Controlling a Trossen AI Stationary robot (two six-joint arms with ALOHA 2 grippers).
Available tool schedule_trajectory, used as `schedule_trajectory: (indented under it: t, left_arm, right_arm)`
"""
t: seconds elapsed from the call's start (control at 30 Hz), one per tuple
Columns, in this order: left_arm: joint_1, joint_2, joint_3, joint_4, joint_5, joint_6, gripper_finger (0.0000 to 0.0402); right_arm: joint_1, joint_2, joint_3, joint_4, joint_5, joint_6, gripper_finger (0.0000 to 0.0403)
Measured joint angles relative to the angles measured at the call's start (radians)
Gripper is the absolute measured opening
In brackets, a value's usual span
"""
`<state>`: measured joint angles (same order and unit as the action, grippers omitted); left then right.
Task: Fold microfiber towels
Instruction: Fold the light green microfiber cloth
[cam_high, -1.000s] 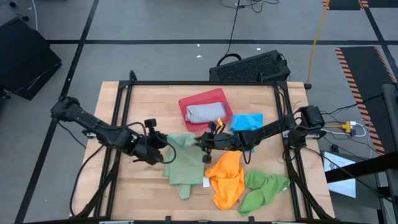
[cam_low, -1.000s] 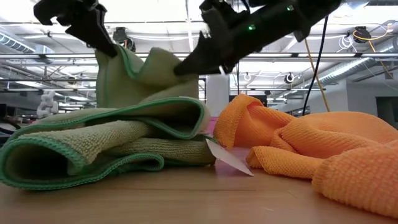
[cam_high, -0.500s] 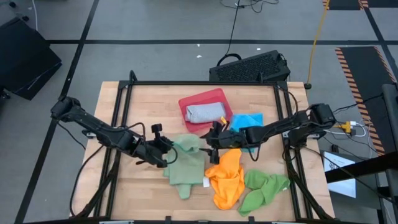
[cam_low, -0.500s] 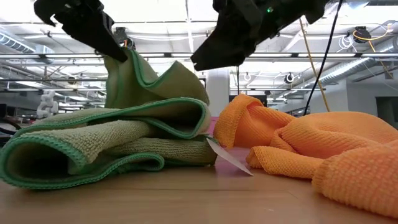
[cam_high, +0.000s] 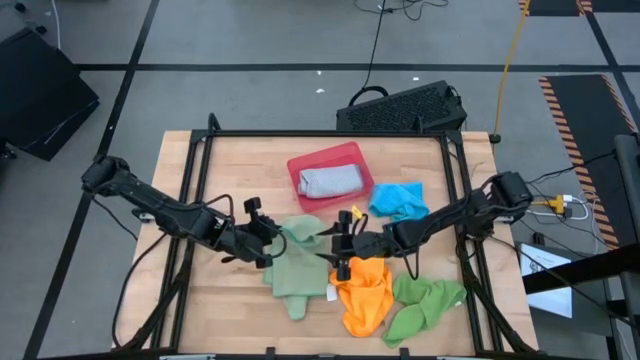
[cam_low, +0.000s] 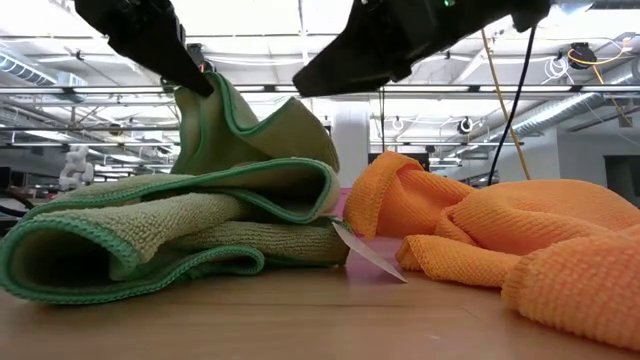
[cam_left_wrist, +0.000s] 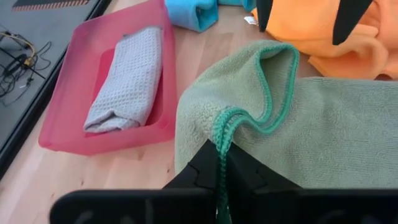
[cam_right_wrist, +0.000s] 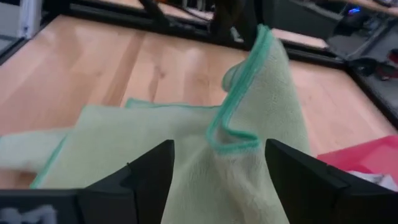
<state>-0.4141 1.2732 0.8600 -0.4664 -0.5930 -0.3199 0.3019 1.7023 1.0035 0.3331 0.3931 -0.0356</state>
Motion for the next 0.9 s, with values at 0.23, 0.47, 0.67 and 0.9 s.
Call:
schedule_trajectory:
  t: [0.23, 0.47, 0.67, 0.9]
  left_arm:
    - [0.0, 0.0, 0.0, 0.004, 0.01, -0.004, 0.0007]
    - [-0.002, 0.0, 0.0, 0.003, 0.013, -0.003, 0.0007]
    - [-0.002, 0.0, 0.0, 0.003, 0.013, -0.001, 0.0017]
    - [-0.011, 0.0, 0.034, -0.002, 0.012, 0.035, 0.001]
  right_arm:
    - [-0.032, 0.06, 0.001, 0.071, -0.003, -0.033, 0.0202]
    - [-0.045, 0.06, 0.001, 0.049, -0.04, -0.029, 0.0103]
    - [-0.054, 0.059, 0.001, -0.014, -0.08, -0.01, 0.0008]
    - [-0.053, -0.066, 0.002, -0.011, -0.031, -0.075, 0.0006]
